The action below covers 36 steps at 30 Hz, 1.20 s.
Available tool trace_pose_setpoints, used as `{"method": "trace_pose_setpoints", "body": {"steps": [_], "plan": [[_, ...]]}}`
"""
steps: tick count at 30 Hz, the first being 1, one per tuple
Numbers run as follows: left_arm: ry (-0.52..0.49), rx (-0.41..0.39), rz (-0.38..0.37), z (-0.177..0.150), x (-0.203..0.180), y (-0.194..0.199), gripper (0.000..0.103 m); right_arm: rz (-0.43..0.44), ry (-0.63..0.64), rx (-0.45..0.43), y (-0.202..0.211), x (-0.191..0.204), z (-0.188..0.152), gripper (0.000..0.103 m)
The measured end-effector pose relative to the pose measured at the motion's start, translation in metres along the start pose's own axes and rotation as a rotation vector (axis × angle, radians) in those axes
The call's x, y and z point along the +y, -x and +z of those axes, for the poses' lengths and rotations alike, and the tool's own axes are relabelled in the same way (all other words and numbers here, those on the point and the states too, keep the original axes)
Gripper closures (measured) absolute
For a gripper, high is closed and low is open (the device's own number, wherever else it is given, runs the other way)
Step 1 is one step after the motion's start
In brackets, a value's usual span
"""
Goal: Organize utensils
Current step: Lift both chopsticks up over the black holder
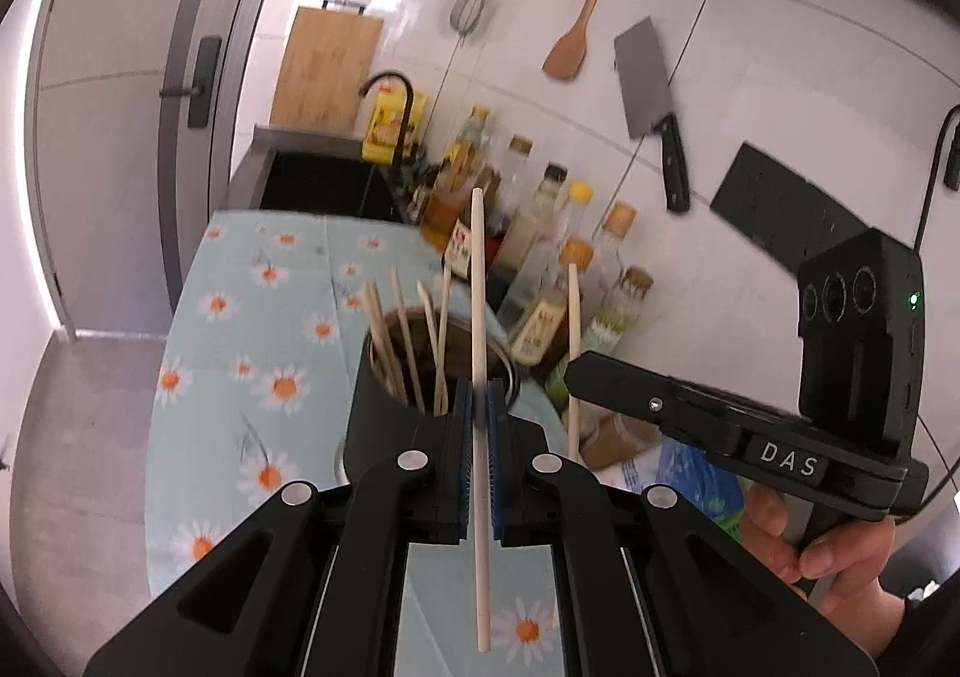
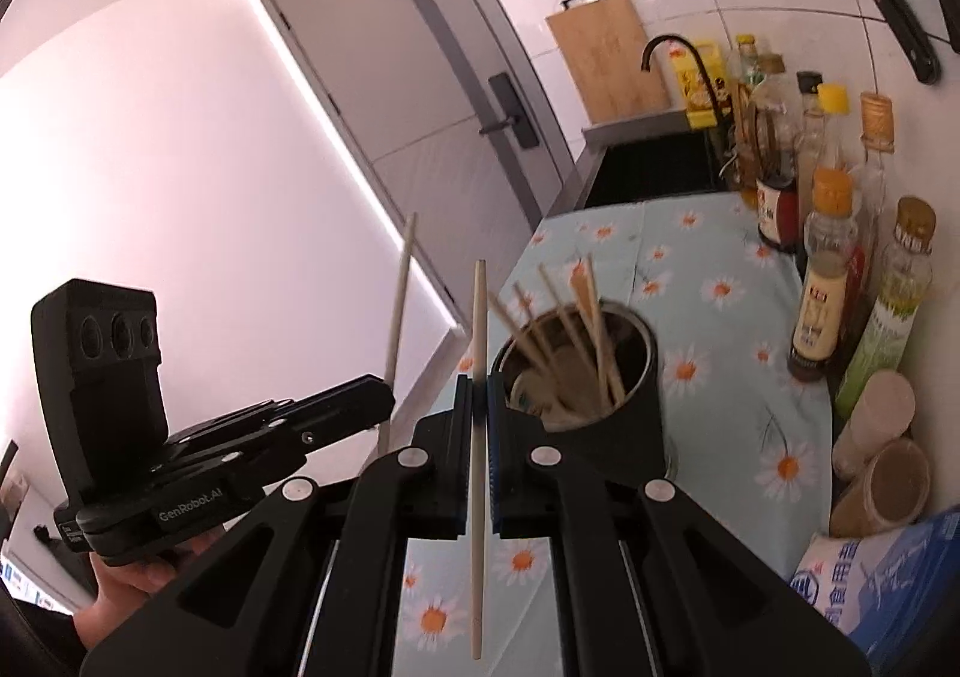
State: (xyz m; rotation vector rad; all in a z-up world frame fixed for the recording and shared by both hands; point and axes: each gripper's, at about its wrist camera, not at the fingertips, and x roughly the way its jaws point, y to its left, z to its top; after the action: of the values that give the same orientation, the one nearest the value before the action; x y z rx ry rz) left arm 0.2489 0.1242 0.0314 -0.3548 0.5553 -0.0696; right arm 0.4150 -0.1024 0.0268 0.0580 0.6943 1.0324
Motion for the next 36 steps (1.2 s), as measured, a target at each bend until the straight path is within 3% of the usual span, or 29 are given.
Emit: {"method": "trace_pose_setpoints", "body": {"steps": [10,19,25,36], "plan": [[-0.007,-0.108,-0.043,0.031,-0.002,-0.007,0.099,0.048,0.002,-0.135,0.012,-0.004,0.045,0.097],[-0.024,-0.197,-0.061,0.057,0.0,-0.014,0.099,0.019,0.032,-0.233,0.016,0.0,0.073,0.097],[-0.011,-0.268,-0.05,0.068,0.002,-0.02,0.099,-0.018,0.042,-0.257,0.01,-0.005,0.08,0.097],[0.026,-0.256,-0.044,0.069,0.016,-0.055,0.099,-0.029,0.023,-0.244,0.004,-0.019,0.081,0.097]]}}
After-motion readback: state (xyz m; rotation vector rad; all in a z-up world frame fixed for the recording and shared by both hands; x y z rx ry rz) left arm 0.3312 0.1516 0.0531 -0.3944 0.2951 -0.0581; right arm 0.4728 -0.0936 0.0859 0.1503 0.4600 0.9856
